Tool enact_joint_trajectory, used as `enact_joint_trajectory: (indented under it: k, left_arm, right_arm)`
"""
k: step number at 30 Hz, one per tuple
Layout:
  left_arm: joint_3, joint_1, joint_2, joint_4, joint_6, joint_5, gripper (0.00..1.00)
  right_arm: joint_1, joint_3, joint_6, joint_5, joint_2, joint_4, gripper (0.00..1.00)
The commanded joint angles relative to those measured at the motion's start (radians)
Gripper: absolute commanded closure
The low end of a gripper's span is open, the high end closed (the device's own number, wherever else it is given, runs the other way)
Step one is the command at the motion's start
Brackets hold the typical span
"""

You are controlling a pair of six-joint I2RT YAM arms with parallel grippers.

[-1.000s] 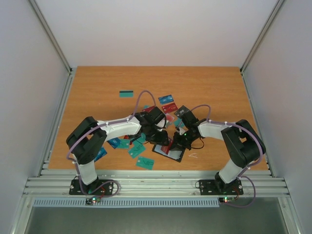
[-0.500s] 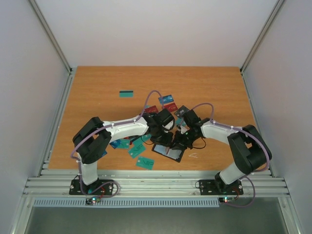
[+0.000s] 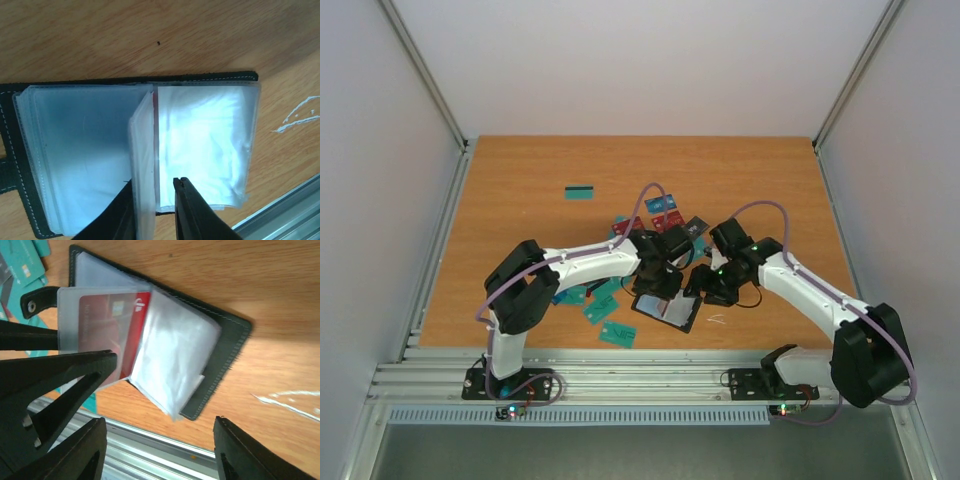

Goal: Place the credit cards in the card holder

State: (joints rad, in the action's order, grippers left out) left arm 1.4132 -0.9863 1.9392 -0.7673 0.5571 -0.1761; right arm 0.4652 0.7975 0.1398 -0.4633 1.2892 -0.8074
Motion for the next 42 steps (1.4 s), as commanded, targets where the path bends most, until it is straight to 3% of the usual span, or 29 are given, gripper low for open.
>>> enact_joint_trajectory:
  k: [1,11,16,22,27,34,42]
  left_arm:
    - [0.048,-0.018,0.031,-0.008,0.045,0.013,0.79]
    - [0.063,-0.052,0.098,0.094,0.122,-0.123,0.67]
    - [0.085,-0.055,0.163,0.158,0.161,-0.246,0.59]
    - [0.08,-0.055,0.094,0.196,0.203,-0.255,0.53]
    - [0.04,-0.054,-0.035,0.183,0.221,-0.207,0.47]
    - [-0.024,-0.051,-0.224,0.009,0.163,-0.022,0.43]
    - [-0.263,-0.001,-0.463,-0.192,0.125,0.142,0.41]
  right_arm:
    - [-0.017,0.055,0.008,0.167,-0.062,-0.179,0.34]
    - [-0.025,0.122,0.064,0.299,-0.258,-0.294,0.05]
    - [-0.026,0.152,0.076,0.297,-0.317,-0.316,0.03]
    - [-0.026,0.188,0.072,0.267,-0.352,-0.338,0.02]
    - [-0.026,0.185,0.066,0.243,-0.379,-0.326,0.01]
    - [-0.026,0.138,0.053,0.171,-0.372,-0.273,0.01]
    - [-0.017,-0.02,0.12,-0.109,-0.344,-0.066,0.04]
